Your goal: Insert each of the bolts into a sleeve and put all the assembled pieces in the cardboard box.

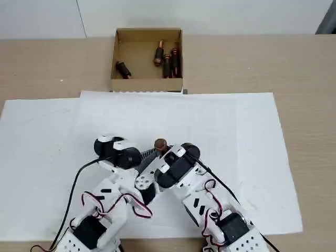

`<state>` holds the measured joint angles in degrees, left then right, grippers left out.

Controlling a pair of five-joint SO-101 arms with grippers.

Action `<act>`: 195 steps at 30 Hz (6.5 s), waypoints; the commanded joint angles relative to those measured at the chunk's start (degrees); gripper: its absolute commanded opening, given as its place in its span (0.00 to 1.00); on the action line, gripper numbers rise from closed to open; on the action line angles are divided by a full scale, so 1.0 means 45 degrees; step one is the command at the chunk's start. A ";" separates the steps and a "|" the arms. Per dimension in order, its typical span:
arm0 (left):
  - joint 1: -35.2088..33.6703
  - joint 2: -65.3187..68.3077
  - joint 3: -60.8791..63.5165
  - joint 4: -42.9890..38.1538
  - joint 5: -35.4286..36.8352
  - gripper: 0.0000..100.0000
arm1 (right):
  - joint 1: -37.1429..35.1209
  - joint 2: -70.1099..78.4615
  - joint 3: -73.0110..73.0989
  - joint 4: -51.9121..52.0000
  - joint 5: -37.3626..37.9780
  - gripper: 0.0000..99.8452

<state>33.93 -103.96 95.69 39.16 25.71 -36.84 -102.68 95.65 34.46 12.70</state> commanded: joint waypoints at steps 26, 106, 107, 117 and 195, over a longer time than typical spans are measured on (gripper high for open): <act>-0.1934 0.0000 -0.1475 0.0527 -0.2188 0.20 | -0.0010 -0.0283 0.0176 -0.0107 0.0020 0.00; -0.6154 -0.0020 -0.0420 0.4376 -0.4864 0.00 | 0.3526 2.3355 -2.2056 -0.0752 -0.4571 0.00; -0.6154 -0.0020 -0.0420 0.4376 -0.4864 0.00 | 0.3526 2.4039 -2.2818 -0.0752 -0.4571 0.00; -0.6154 -0.0020 -0.0420 0.4396 -0.4864 0.00 | 0.3448 3.0173 -2.9265 -0.0752 -0.4571 0.00; -0.6134 -0.0039 -0.0381 0.4317 -0.4884 0.00 | 0.4230 2.2828 -3.2664 1.2474 -0.2852 0.00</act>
<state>6.42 -103.43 94.29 58.86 3.91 -19.87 4.31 -48.70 88.35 -0.04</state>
